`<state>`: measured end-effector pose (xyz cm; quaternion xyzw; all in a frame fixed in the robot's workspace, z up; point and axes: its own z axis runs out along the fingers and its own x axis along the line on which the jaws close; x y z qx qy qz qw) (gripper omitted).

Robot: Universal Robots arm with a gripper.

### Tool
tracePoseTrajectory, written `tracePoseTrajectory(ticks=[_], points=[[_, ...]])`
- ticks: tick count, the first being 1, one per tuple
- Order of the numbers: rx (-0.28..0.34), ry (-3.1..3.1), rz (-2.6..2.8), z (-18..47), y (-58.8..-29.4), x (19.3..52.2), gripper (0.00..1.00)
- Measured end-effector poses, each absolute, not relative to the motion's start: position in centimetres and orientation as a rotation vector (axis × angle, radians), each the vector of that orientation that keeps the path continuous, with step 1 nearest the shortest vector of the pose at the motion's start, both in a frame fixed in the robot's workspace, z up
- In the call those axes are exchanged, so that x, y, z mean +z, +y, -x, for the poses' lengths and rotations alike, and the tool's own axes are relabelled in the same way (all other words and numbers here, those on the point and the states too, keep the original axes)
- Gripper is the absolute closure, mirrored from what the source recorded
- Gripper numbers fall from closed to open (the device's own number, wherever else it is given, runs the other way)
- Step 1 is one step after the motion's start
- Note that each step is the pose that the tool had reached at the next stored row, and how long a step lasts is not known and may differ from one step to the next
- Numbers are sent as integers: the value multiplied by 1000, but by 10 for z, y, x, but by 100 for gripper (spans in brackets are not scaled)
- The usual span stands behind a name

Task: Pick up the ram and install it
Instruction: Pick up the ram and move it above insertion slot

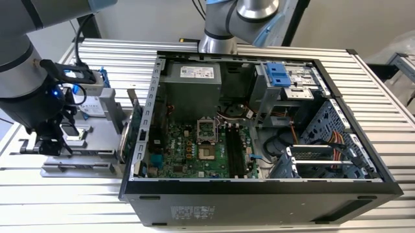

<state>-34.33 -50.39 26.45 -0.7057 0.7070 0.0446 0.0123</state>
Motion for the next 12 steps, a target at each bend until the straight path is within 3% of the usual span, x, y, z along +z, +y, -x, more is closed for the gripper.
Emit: tracePoseTrajectory(ticks=[12], points=[[136,2224,2177,344,-504,255,0]])
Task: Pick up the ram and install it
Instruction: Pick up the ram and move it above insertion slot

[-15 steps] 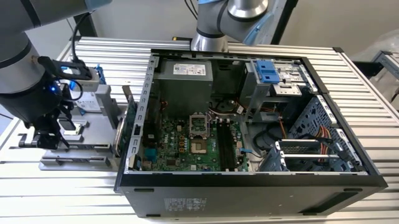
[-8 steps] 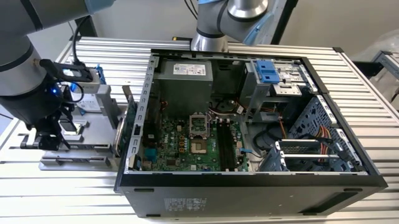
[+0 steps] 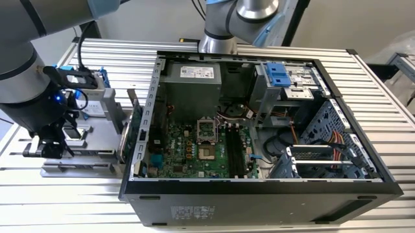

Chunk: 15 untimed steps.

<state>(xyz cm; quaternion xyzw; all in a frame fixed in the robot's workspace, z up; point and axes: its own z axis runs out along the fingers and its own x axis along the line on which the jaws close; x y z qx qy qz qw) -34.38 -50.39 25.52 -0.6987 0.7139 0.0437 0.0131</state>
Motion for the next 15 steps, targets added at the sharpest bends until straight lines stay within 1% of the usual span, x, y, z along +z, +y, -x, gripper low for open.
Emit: tracePoseTrajectory(ticks=[6,15], points=[[117,2215,2169,348,-504,253,0],[116,2215,2168,348,-505,246,0]])
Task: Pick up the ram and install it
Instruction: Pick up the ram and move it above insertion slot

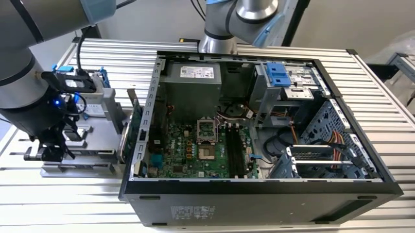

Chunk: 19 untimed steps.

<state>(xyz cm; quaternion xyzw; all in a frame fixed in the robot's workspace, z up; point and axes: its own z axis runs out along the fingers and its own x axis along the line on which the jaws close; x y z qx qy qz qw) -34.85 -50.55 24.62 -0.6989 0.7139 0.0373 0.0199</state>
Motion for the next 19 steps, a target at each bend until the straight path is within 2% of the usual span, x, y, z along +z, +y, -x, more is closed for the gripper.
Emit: tracePoseTrajectory(ticks=[19], points=[[116,2215,2167,348,-513,231,0]])
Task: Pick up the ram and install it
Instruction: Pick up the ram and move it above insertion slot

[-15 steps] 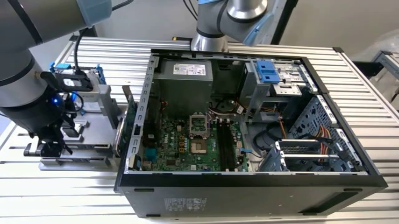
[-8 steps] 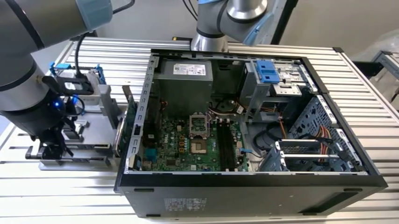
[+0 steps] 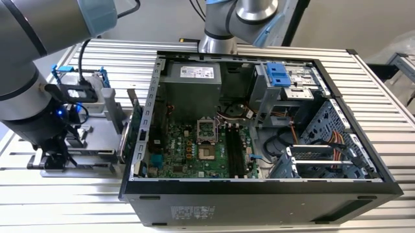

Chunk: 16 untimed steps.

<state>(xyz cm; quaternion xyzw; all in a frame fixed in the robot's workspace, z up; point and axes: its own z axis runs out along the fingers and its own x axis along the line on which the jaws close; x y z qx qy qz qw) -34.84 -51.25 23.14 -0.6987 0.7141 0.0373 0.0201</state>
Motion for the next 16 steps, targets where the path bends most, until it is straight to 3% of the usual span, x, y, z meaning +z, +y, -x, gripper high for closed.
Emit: tracePoseTrajectory(ticks=[16], points=[[116,2215,2167,348,-515,219,0]])
